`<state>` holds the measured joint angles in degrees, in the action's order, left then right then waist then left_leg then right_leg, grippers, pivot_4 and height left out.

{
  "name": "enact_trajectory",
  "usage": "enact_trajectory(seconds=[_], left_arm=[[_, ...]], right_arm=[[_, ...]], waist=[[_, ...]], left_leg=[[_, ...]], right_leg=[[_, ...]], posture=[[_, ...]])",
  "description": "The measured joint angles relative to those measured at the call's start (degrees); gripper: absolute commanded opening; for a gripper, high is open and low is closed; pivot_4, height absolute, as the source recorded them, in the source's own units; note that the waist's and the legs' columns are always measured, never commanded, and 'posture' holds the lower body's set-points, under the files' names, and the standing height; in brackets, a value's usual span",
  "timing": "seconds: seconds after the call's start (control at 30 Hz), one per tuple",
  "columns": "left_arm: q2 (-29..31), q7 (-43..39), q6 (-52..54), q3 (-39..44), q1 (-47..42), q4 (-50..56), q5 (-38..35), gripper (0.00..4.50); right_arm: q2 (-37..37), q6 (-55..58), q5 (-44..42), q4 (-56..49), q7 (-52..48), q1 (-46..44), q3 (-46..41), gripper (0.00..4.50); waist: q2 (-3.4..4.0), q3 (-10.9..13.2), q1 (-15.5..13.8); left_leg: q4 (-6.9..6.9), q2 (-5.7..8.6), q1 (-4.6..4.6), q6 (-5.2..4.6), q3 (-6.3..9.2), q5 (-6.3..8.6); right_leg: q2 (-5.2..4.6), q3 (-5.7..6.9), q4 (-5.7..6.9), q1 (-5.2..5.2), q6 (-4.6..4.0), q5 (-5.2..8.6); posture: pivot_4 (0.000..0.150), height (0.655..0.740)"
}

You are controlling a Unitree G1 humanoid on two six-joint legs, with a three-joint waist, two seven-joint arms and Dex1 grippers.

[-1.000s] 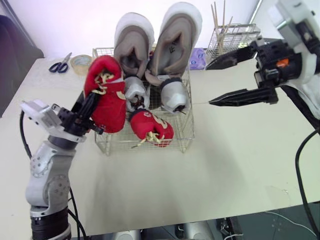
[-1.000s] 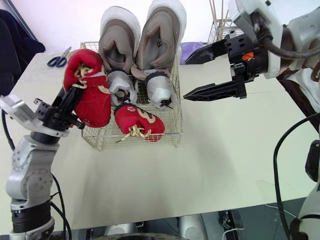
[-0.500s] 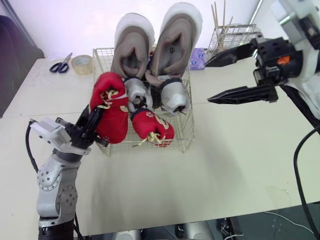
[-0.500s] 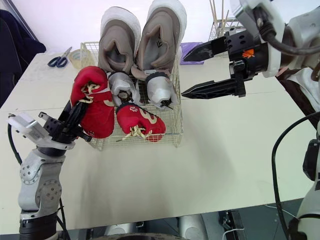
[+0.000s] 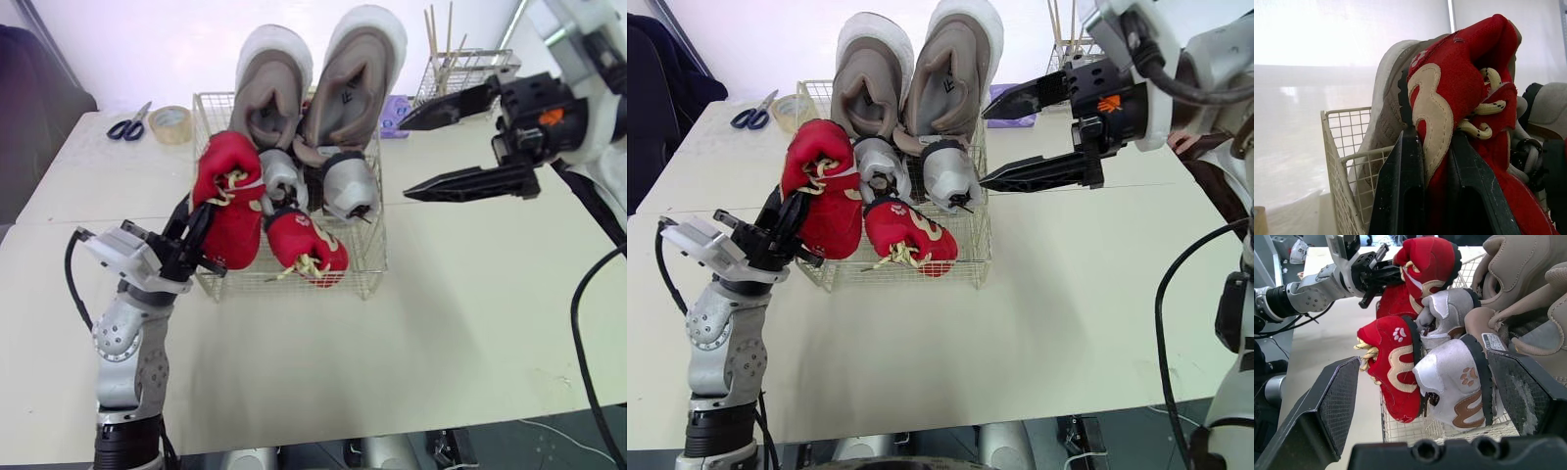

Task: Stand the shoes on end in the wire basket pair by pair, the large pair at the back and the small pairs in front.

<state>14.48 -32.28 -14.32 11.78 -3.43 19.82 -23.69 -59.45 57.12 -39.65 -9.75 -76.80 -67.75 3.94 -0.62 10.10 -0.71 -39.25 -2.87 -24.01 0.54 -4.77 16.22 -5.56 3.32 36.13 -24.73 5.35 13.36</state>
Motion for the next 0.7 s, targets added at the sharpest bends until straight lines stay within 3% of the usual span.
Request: enact_trajectory(seconds=[0.4, 0.7], left_arm=[[-2.5, 4.2, -10.0, -1.8, 2.7, -3.6, 6.2, 0.01], [-1.2, 4.2, -9.6, -3.6, 0.3, -3.8, 6.0, 0.01]], right_arm=[[1.9, -0.1, -0.1, 1.0, 0.4, -0.1, 0.0, 4.5], [2.0, -0.1, -0.1, 1.1, 0.1, -0.4, 0.0, 4.5]], waist=[[0.18, -0.1, 0.0], [0.26, -0.2, -0.2]], left_leg=[[0.01, -0.01, 0.1, -0.02, -0.03, 0.02], [0.02, 0.01, 0.15, -0.05, -0.01, 0.03]], right_leg=[[0.0, -0.01, 0.0, 0.05, 0.0, 0.0], [-0.01, 0.0, -0.01, 0.13, -0.01, 0.01]], posture=[[0.15, 0.74], [0.15, 0.74]])
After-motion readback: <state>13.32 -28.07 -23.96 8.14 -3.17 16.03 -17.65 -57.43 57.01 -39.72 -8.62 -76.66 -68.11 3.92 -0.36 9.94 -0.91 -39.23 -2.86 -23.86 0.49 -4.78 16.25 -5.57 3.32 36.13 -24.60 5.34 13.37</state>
